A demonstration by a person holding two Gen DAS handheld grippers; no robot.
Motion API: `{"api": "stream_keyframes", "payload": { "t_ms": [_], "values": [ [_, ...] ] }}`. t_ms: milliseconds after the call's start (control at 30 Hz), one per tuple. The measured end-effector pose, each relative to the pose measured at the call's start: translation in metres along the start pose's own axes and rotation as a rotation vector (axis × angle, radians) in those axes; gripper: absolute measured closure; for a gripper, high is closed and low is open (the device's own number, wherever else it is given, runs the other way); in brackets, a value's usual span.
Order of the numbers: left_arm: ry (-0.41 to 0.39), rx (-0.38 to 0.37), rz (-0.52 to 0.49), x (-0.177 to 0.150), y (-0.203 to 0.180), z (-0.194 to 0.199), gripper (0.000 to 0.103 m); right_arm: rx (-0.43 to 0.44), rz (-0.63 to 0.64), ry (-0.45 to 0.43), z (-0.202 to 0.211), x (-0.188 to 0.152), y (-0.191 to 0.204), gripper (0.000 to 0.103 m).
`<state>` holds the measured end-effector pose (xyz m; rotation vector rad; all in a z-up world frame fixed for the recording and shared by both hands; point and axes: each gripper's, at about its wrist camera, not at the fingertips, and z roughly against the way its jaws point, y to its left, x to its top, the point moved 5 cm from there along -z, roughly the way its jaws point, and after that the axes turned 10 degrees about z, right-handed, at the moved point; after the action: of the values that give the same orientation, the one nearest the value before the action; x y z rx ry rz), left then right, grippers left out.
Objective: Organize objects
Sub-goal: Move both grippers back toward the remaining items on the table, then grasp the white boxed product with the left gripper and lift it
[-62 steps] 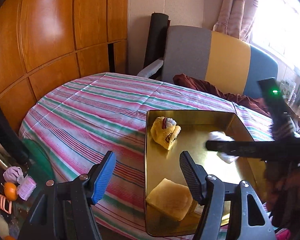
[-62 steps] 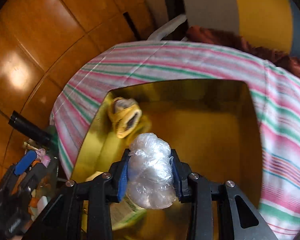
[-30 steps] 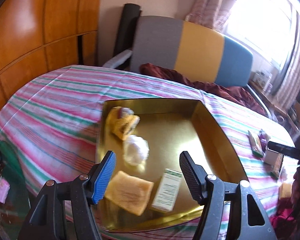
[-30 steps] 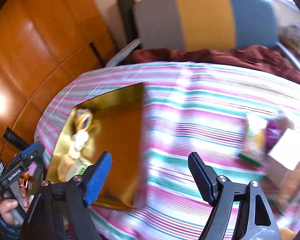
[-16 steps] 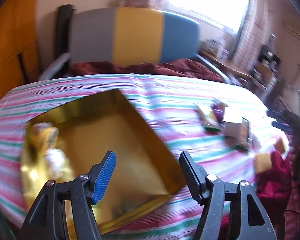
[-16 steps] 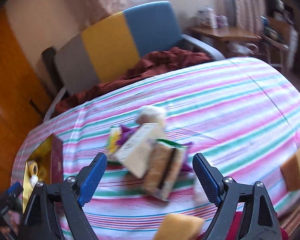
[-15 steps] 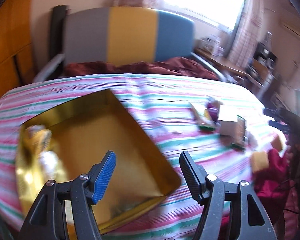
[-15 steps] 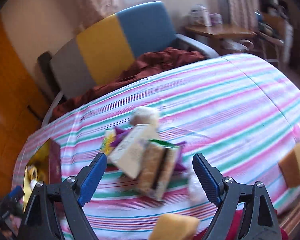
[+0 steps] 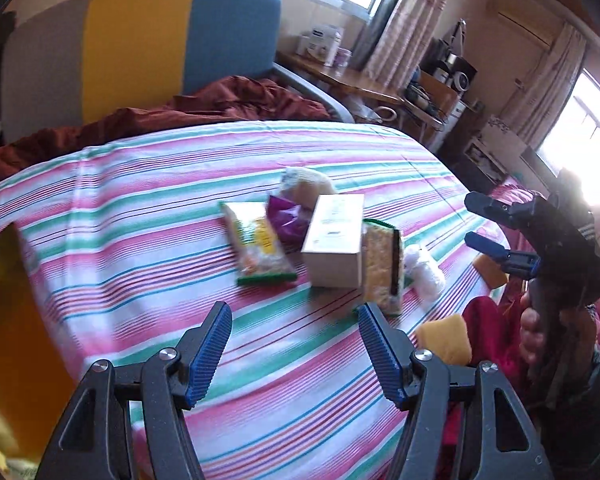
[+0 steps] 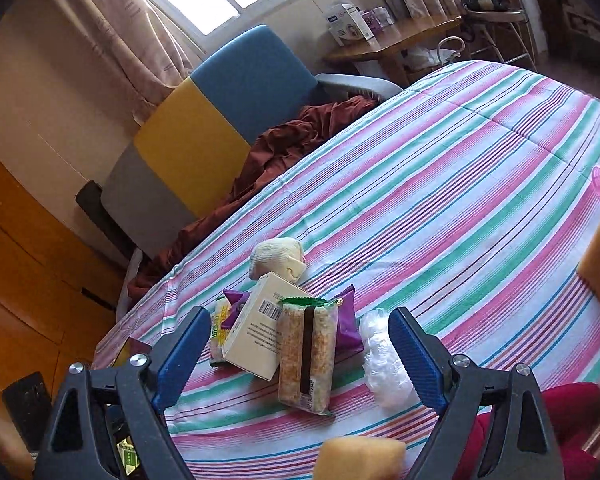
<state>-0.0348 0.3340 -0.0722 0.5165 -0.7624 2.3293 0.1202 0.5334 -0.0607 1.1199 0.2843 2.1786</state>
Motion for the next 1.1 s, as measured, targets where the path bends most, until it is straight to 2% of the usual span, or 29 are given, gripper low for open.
{"api": "stream_keyframes", "payload": {
  "t_ms": [267, 400, 667, 700, 733, 800, 933, 1033, 1100],
  "values": [
    [0.072, -0.078, -0.033, 0.029, -0.033, -0.05, 0.036, 0.051, -0.023, -0.012, 0.001, 0.001, -0.005, 0.011],
    [0.112, -0.061, -0.059, 0.036, -0.036, -0.077, 0.036, 0.073, -0.03, -0.015, 0.0, 0.001, -0.004, 0.011],
    [0.207, -0.063, -0.026, 0.04, -0.035, -0.121, 0.037, 0.103, -0.046, -0.022, 0.0, 0.002, -0.006, 0.011],
    [0.208, -0.066, -0.023, 0.04, -0.036, -0.123, 0.048, 0.105, -0.046, -0.02, -0.001, 0.002, -0.006, 0.011],
    [0.211, -0.069, -0.022, 0.039, -0.037, -0.125, 0.051, 0.107, -0.048, -0.019, -0.001, 0.002, -0.006, 0.011],
    [0.189, -0.07, -0.021, 0.038, -0.038, -0.121, 0.052, 0.102, -0.054, -0.02, -0.001, 0.002, -0.007, 0.011],
    [0.09, -0.067, -0.045, 0.031, -0.038, -0.079, 0.052, 0.099, -0.068, -0.029, -0.001, 0.003, -0.01, 0.011],
    [0.063, -0.031, -0.04, 0.017, -0.025, -0.049, 0.052, 0.092, -0.071, -0.027, -0.001, 0.003, -0.011, 0.011],
    [0.074, 0.007, -0.03, -0.001, -0.013, -0.035, 0.052, 0.086, -0.072, -0.027, 0.0, 0.004, -0.011, 0.011]
  ]
}}
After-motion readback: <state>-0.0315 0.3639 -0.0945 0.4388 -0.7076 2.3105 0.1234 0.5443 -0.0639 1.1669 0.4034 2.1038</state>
